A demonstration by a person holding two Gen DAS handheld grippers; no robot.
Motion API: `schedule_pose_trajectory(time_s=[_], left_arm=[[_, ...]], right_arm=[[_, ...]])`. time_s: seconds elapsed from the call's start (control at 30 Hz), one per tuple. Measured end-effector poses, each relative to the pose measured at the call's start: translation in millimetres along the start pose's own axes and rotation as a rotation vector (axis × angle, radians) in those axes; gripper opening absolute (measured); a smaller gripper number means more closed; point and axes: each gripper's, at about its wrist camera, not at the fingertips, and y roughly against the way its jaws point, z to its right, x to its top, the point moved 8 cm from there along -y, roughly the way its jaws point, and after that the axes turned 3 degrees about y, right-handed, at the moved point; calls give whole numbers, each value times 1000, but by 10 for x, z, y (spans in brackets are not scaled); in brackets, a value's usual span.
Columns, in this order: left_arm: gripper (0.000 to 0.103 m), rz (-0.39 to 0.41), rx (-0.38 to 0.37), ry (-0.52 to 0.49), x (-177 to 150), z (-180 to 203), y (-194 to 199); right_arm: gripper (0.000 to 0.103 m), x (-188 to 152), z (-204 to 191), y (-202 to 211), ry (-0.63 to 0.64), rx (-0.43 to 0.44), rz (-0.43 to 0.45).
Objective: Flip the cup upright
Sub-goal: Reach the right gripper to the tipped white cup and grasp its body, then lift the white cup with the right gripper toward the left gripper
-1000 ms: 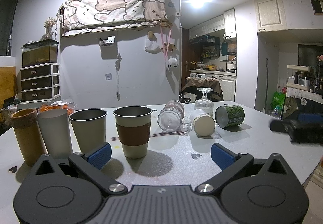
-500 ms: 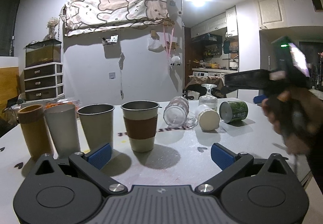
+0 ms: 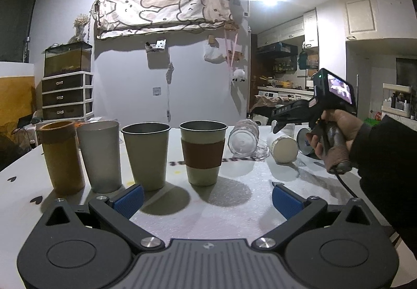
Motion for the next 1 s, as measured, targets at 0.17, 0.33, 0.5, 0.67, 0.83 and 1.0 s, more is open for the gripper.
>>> schedule_pose_trajectory(time_s=[0.17, 0.33, 0.5, 0.67, 0.83, 1.0], left_arm=[[103, -3, -9, 7, -10, -3, 5], [103, 3, -10, 10, 5, -2, 4], [103, 2, -14, 15, 7, -7, -6], [103, -8, -18, 17, 0, 30, -52], [103, -11, -10, 6, 34, 43, -117], [103, -20, -31, -12, 110, 83, -287]], right_arm=[[88, -22, -30, -137, -23, 21, -30], [63, -79, -44, -157, -12, 37, -62], [63, -211, 13, 113, 38, 62, -74], [63, -539, -3, 579, 113, 163, -93], [63, -918, -46, 1079, 172, 301, -123], [63, -1310, -184, 1553, 280, 412, -139]])
